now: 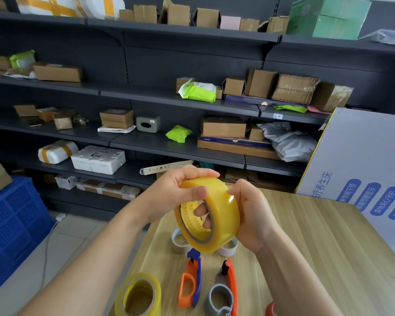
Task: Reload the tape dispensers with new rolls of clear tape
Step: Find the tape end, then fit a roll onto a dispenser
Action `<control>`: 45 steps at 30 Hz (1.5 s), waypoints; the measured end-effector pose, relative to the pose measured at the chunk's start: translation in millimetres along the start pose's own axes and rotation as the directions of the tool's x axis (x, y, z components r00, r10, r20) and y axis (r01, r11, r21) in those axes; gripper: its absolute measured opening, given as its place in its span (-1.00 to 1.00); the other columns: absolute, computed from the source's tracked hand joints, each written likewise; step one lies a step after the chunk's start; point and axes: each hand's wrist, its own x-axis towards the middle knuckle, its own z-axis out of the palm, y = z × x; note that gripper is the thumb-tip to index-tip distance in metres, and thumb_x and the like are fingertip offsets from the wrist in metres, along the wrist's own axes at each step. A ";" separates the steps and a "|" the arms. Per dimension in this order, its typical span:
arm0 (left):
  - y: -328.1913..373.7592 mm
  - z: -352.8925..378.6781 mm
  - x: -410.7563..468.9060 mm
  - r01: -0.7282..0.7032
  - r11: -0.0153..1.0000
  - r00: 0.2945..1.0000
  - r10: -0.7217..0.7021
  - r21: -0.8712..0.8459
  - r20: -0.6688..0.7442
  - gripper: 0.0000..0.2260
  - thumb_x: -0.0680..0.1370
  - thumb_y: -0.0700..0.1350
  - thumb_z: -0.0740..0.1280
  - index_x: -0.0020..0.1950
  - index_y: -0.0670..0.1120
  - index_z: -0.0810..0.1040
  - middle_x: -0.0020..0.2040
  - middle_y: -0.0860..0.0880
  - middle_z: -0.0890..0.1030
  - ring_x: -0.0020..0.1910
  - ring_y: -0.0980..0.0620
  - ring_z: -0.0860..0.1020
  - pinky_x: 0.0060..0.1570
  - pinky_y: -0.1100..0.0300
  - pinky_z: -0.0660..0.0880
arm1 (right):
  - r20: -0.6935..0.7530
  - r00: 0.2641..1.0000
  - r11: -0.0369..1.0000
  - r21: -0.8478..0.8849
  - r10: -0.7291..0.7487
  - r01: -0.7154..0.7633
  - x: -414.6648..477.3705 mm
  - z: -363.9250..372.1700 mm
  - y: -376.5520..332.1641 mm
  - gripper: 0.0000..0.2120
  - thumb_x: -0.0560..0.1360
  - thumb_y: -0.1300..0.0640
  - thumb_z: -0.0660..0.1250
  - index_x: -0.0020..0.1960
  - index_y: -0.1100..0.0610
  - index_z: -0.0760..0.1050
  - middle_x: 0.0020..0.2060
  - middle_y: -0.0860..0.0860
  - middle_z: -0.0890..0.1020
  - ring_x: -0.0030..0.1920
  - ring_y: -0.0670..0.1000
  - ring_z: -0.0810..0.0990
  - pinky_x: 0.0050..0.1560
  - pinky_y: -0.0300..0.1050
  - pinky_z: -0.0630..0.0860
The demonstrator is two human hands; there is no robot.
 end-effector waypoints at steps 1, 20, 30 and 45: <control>1.3 0.1 -0.6 0.001 1.000 1.000 -0.001 0.006 -0.003 -0.35 0.14 0.44 0.45 0.14 0.18 0.61 0.11 0.01 0.55 0.03 0.12 0.59 -0.01 0.22 0.51 | 0.009 1.000 1.000 0.001 -0.008 0.008 -0.1 0.8 -0.2 -0.55 0.41 0.07 0.10 0.05 0.36 0.56 -0.19 0.29 0.65 -0.35 0.15 0.59 -0.17 0.01 0.56; 8.9 -2.8 -1.8 -0.021 1.000 0.998 0.021 -0.002 -0.064 -0.41 0.17 0.41 0.44 0.04 0.08 0.67 -0.04 0.04 0.66 -0.02 0.09 0.62 -0.04 0.22 0.53 | -0.149 0.977 0.984 -0.111 -0.155 0.139 -6.9 2.3 -8.5 -0.77 0.48 0.05 0.35 -0.06 0.22 0.64 -0.33 0.10 0.65 -0.32 0.03 0.62 -0.21 -0.05 0.62; 0.4 -8.2 -3.0 -0.022 1.000 0.998 0.021 -0.020 -0.059 -0.36 0.17 0.37 0.49 0.08 -0.02 0.66 -0.08 0.11 0.63 -0.06 0.13 0.62 -0.08 0.29 0.52 | -0.218 0.834 0.668 -0.711 -0.507 0.219 -8.4 4.9 -11.9 -0.78 0.54 0.09 0.38 -0.28 0.09 0.60 -0.43 0.01 0.62 -0.41 -0.11 0.61 -0.40 -0.24 0.54; -6.0 -10.0 -1.1 -0.002 0.992 1.000 0.001 -0.128 -0.002 -0.40 0.23 0.33 0.47 0.10 -0.05 0.66 -0.05 -0.05 0.66 -0.06 0.04 0.62 -0.06 0.20 0.55 | -0.063 0.875 0.682 -0.653 -0.480 0.328 -7.3 -1.5 -16.7 -0.84 0.58 0.18 0.31 0.04 0.08 0.67 -0.18 0.02 0.73 -0.20 -0.03 0.69 -0.24 -0.22 0.61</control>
